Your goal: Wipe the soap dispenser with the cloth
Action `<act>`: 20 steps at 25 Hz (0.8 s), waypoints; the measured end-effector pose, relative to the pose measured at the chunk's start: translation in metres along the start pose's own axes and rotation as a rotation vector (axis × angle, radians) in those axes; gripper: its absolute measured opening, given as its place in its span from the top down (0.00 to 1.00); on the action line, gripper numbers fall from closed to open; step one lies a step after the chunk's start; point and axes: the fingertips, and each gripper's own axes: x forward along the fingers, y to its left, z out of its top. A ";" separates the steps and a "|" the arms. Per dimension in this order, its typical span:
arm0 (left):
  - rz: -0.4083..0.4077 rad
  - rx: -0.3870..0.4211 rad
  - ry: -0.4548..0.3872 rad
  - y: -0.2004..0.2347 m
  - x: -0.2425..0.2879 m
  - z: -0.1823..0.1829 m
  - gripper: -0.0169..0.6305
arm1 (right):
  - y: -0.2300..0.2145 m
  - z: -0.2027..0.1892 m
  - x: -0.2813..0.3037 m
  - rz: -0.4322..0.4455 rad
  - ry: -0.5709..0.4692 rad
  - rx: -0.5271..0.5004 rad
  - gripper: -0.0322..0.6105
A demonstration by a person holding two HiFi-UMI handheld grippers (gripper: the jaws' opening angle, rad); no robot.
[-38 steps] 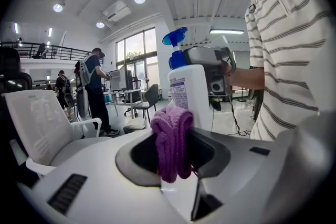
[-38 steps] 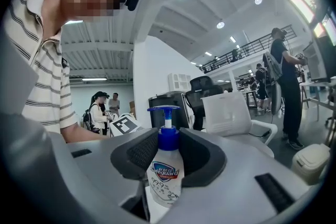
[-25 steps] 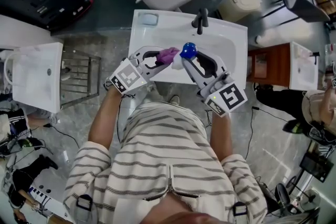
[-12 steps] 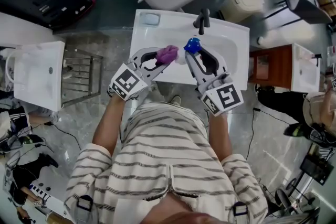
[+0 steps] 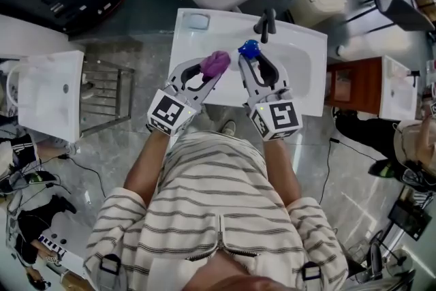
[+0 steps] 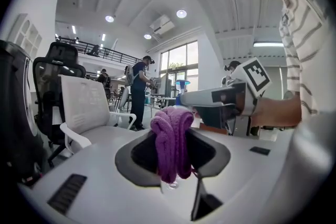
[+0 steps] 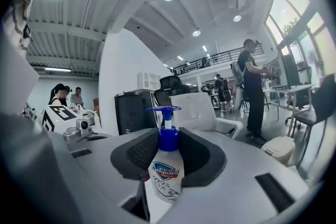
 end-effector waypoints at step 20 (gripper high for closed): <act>0.176 -0.096 0.066 0.068 0.007 -0.032 0.77 | -0.047 -0.068 0.103 -0.150 0.064 0.006 0.74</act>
